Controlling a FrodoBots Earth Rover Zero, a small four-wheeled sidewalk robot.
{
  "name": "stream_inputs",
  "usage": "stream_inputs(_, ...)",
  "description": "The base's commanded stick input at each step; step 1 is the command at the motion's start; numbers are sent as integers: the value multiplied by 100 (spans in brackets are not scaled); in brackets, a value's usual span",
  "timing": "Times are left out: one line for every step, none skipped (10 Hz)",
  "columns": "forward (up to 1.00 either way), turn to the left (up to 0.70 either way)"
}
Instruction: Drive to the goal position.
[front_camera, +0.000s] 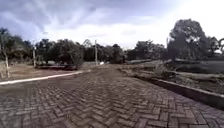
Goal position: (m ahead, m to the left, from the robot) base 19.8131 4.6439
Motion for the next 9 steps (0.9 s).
stream_inputs(100, 0)
stream_inputs(100, 0)
stream_inputs(100, 0)
stream_inputs(100, 0)
stream_inputs(100, 0)
stream_inputs(100, 0)
stream_inputs(100, 0)
stream_inputs(100, 0)
stream_inputs(100, 0)
